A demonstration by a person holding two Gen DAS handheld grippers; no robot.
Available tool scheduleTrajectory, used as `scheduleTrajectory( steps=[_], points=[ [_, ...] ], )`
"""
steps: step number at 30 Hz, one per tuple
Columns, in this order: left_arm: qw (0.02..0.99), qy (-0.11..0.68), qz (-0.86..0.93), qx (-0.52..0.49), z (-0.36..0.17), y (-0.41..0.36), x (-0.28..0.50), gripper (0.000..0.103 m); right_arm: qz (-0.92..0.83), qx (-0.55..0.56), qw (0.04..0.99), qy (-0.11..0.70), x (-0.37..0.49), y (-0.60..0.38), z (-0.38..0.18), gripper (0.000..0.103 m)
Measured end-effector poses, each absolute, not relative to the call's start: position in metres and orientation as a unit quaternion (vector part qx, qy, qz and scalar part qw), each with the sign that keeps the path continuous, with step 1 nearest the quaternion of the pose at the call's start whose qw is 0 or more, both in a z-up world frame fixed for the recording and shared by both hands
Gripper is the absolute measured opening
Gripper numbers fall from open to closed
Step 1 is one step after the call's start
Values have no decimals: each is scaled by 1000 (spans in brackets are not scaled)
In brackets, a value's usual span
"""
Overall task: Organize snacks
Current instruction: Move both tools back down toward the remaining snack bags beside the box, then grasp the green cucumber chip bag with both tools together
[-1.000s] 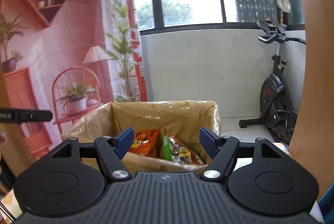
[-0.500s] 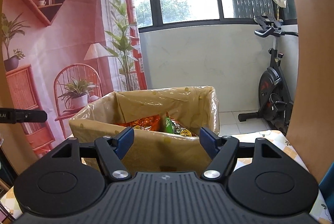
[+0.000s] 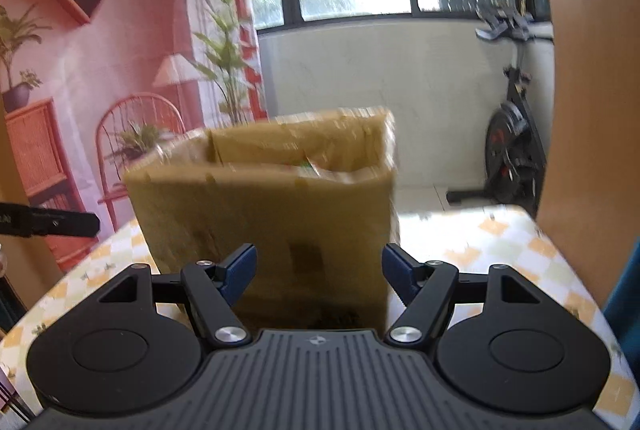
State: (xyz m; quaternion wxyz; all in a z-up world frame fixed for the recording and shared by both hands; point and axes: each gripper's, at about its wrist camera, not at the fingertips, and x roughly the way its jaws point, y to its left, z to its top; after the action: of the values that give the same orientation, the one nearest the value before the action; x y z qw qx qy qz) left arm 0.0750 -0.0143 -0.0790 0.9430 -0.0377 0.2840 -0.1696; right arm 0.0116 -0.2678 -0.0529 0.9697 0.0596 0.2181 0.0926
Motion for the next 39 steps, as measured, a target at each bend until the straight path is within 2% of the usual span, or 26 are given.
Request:
scheduleTrajectory(
  steps=[12,17,27,29,30,33,39],
  points=[
    [908,335,-251,-22,-121,-77,83,84,80,91,948,295,9,-306,-106,72],
    [875,388,-287,-44,-153,-95,92,73,95,118,935,320,8,-315,-126,72],
    [840,450,-297,-65,-190,-110,104,73,137,125,926,329,9,-313,-142,70],
    [836,454,-299,-68,-193,-110,106,68,144,140,923,329,9,-316,-145,67],
    [835,457,-299,-65,-195,-112,107,60,146,143,922,330,9,-316,-146,66],
    [836,459,-294,-57,-199,-111,109,52,151,143,921,330,10,-315,-147,62],
    [843,448,-294,-44,-192,-114,106,45,157,146,921,326,11,-313,-147,50]
  ],
)
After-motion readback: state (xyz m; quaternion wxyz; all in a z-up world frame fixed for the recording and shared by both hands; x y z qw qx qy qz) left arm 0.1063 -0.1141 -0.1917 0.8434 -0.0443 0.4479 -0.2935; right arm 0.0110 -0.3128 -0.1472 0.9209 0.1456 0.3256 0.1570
